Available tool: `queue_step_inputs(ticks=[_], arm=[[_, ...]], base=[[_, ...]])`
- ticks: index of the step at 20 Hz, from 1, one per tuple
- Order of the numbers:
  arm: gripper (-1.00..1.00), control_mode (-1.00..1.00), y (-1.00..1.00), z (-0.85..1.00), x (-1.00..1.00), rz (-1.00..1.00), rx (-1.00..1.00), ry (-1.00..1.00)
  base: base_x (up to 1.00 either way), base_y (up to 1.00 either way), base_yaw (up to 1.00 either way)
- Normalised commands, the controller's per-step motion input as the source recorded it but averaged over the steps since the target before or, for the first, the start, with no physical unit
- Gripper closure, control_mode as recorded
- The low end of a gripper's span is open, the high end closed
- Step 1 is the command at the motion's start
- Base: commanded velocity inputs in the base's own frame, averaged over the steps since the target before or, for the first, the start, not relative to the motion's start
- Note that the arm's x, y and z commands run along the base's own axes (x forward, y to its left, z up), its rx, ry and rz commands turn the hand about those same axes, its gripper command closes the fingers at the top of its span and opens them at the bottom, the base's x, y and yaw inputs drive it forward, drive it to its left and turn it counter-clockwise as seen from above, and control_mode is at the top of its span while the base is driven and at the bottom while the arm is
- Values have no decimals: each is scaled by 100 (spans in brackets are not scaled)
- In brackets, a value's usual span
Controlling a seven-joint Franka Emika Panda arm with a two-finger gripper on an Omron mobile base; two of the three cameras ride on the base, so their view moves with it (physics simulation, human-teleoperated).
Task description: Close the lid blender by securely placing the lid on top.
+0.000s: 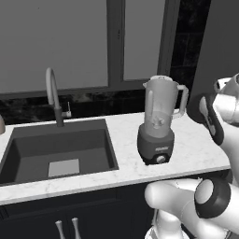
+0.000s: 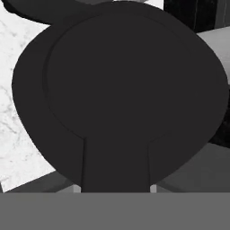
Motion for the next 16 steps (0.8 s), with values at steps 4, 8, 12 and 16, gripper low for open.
queue_step_inputs(ticks=[4,8,12,16], arm=[[100,-100,0,100,-30,-12,0,3],[100,-100,0,100,-27,-14,0,10],[100,-100,0,100,-5,-15,0,9],[100,-100,11,100,0,-9,0,12]], base=[[0,0,0],[0,0,0],[0,0,0],[0,0,0]])
